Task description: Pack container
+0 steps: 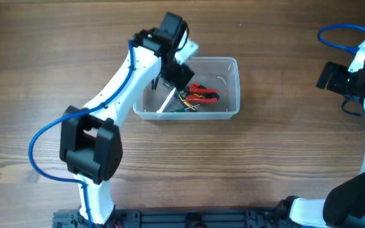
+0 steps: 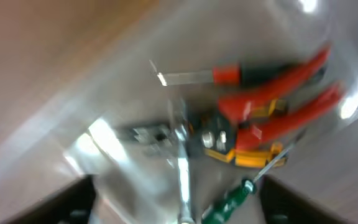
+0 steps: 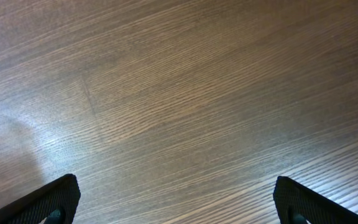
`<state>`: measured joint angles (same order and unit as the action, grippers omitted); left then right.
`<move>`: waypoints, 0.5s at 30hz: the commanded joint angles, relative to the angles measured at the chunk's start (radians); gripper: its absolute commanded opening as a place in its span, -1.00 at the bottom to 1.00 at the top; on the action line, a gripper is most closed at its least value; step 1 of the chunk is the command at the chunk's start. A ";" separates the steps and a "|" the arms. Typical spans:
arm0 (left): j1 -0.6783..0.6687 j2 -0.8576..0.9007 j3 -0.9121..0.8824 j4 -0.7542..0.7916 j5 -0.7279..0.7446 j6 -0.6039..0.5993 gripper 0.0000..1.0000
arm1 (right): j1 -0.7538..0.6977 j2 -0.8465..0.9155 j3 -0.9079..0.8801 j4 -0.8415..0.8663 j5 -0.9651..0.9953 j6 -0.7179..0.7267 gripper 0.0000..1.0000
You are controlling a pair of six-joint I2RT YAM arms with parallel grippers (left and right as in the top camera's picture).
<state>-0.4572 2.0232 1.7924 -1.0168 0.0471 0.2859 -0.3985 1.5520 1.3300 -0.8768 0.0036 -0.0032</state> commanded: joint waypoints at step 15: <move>0.076 -0.538 0.211 -0.219 -0.018 -0.116 1.00 | -0.003 0.000 -0.002 0.002 -0.005 0.013 1.00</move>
<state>-0.3973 1.5539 1.9953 -1.1488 0.0307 0.2428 -0.3985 1.5520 1.3300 -0.8768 0.0036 -0.0032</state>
